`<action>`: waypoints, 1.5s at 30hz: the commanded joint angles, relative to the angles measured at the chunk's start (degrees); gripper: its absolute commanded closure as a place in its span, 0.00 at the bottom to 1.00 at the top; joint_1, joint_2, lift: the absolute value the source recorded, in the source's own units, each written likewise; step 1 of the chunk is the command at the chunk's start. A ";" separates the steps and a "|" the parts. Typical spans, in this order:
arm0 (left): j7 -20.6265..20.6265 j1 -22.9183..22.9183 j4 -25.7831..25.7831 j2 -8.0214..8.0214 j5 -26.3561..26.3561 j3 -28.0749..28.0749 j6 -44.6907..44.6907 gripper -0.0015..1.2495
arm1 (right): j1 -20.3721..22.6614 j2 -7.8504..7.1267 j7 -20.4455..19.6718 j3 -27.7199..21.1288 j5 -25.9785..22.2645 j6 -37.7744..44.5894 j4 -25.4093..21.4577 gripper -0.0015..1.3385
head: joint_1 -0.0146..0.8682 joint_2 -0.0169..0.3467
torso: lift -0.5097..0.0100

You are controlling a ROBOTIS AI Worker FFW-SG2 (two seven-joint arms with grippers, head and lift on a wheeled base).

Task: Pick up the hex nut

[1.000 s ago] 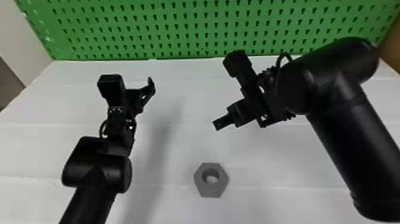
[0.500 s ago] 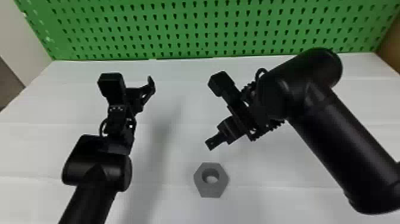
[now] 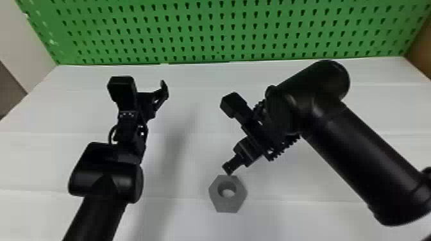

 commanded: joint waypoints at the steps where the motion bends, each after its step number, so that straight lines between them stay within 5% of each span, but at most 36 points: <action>1: 0.00 -0.12 0.11 0.05 0.00 -0.01 0.00 0.07 | -0.58 0.00 0.00 1.33 -1.06 0.26 2.26 0.12 | 0.91 0.46 | 0.82; 37: 0.00 -0.82 0.28 0.05 0.00 -0.27 -0.09 0.07 | -1.28 1.41 0.09 3.61 -3.53 0.26 9.38 0.12 | 0.91 0.46 | 0.82; 45: 0.00 -0.82 0.28 0.05 0.00 -0.27 -0.09 0.07 | -0.67 1.41 0.09 2.91 -3.53 0.26 10.52 0.23 | 0.91 0.46 | 0.82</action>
